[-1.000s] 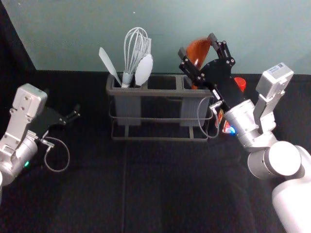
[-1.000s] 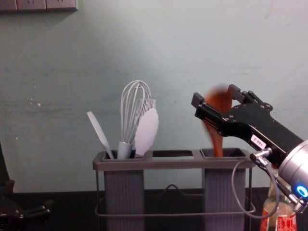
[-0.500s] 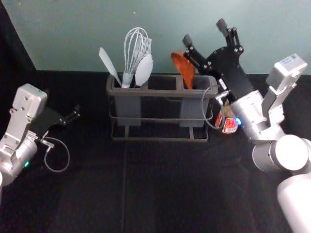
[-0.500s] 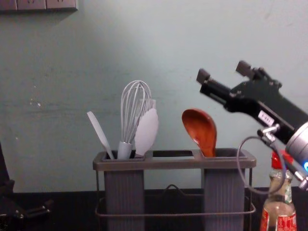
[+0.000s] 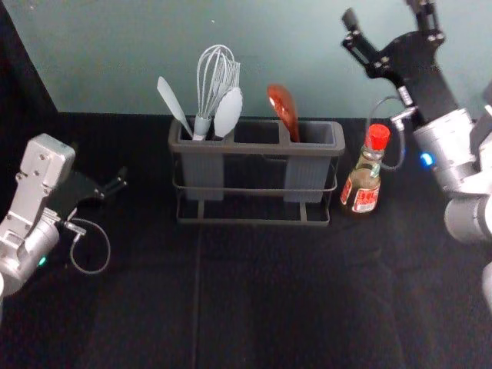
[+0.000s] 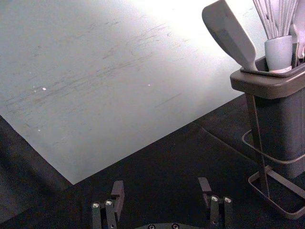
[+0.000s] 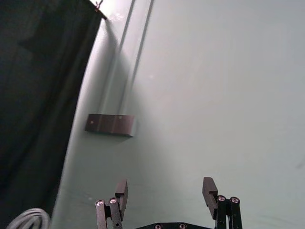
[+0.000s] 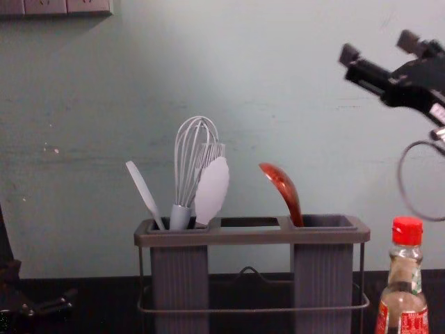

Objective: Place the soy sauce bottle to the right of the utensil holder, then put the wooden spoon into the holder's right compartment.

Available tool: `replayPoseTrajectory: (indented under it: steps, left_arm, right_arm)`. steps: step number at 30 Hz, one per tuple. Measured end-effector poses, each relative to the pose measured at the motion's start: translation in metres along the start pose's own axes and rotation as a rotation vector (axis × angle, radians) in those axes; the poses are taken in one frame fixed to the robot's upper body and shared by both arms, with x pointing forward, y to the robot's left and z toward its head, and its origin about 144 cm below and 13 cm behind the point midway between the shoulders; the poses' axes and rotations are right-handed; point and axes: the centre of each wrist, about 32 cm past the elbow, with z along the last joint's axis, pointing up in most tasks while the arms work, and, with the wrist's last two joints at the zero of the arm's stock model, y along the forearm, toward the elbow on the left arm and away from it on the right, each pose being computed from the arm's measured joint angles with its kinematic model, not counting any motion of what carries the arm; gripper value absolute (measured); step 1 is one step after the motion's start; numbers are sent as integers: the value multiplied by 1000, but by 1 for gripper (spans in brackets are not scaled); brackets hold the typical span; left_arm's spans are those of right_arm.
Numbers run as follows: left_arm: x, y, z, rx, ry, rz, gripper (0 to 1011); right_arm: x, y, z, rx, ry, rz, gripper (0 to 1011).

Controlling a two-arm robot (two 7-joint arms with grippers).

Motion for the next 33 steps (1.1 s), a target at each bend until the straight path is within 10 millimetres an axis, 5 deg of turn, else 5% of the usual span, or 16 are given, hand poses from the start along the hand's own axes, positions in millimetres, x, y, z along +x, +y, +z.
replayPoseTrajectory:
  steps: [8,16,33]
  left_arm:
    - [0,0,0,0,0,0,1011]
    - [0,0,0,0,0,0,1011]
    - [0,0,0,0,0,0,1011]
  right_arm:
    - [51,-9,14,-33,-89,-28,1004]
    - [80,-24,23,-108,-139,-53,1004]
    - [89,-55,20,-538,-158,-101,1004]
